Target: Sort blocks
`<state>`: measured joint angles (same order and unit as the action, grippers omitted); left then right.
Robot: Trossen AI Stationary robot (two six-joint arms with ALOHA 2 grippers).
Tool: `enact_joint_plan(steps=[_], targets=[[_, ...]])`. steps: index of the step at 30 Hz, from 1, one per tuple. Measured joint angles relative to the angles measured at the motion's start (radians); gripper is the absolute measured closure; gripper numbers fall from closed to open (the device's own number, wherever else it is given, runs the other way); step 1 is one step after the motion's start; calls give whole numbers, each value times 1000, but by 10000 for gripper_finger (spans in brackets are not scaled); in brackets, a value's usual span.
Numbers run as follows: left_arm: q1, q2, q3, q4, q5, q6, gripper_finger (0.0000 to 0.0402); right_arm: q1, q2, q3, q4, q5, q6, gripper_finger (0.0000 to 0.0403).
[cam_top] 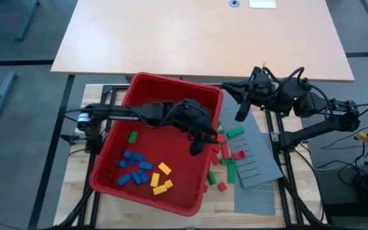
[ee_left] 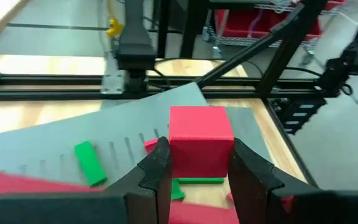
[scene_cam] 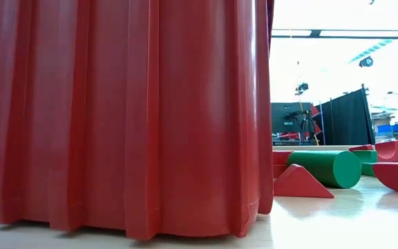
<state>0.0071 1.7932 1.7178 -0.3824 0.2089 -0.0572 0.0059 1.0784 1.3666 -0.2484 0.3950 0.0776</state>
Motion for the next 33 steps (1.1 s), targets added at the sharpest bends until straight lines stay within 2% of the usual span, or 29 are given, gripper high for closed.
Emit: enact_joint_plan(steps=[5,13,24,28,33], targets=[[-2,90,60,-2,68,-3,297,0,-12,0,-2,0,0,403],[-6,138,75,-13,71,-11,294,0,-15,0,-11,0,-2,403],[-6,138,75,-15,66,-12,205,0,-15,0,-31,-1,0,403],[-6,138,75,-17,64,-12,192,0,-15,0,-34,-1,0,403],[-2,138,88,-46,63,-7,195,0,-14,0,-34,-1,0,403]])
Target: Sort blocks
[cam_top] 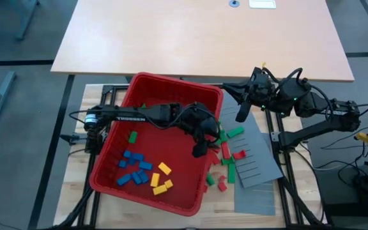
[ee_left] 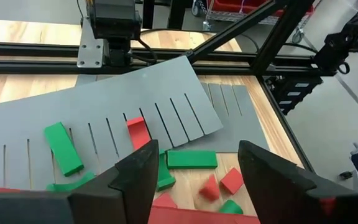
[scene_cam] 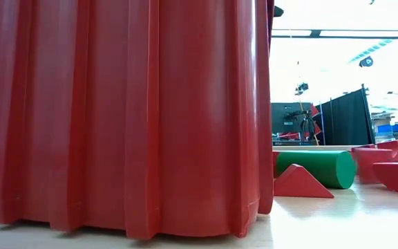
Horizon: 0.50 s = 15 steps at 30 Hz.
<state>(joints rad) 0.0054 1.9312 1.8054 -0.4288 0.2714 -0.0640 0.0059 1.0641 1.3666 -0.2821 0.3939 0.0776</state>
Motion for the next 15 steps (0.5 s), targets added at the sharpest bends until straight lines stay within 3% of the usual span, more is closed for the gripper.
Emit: enact_joint_plan(steps=[15], targets=[[58,-92,108,-465,-1,213,274,3,-14,0,-32,-1,43,403]])
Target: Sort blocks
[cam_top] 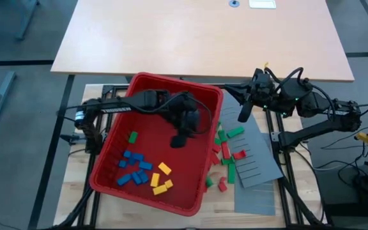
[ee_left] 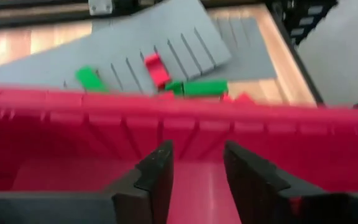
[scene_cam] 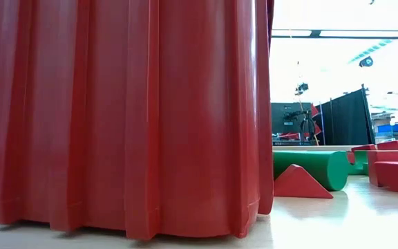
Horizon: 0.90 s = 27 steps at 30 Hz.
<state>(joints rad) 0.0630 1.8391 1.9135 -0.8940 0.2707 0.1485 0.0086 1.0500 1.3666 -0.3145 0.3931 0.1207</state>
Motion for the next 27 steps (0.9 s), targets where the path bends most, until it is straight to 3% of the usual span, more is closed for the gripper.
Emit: enact_joint_plan(steps=[11,18,27], targets=[[36,-73,-48,-258,0,54,333,0,-2,0,-17,0,11,403],[36,-134,-139,-251,0,79,395,0,-3,0,-31,0,10,403],[36,-175,-178,-246,0,70,401,0,-3,0,-50,0,10,403]])
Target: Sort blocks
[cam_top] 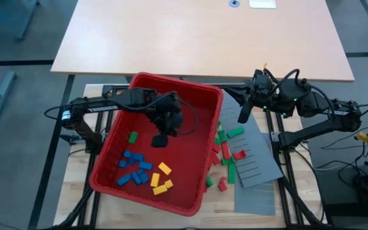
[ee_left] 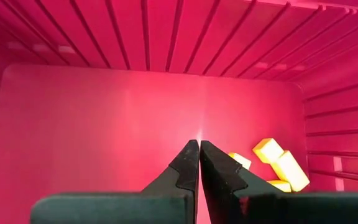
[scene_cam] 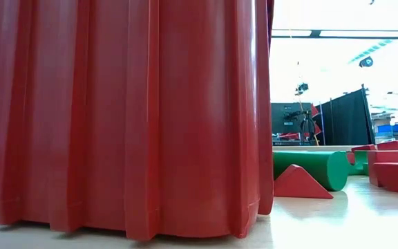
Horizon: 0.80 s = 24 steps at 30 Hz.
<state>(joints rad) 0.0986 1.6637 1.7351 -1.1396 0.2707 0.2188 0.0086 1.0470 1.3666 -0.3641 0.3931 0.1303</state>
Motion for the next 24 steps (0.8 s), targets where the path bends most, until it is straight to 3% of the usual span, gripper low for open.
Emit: enact_joint_plan(steps=[7,10,18,24], targets=[[2,-37,-14,-9,0,8,401,0,0,0,0,0,0,403],[5,-97,-69,61,0,7,402,0,0,0,0,0,0,403],[36,-371,-430,397,1,-153,402,0,0,0,2,0,0,403],[34,-526,-678,497,1,-273,402,0,0,0,3,0,0,403]])
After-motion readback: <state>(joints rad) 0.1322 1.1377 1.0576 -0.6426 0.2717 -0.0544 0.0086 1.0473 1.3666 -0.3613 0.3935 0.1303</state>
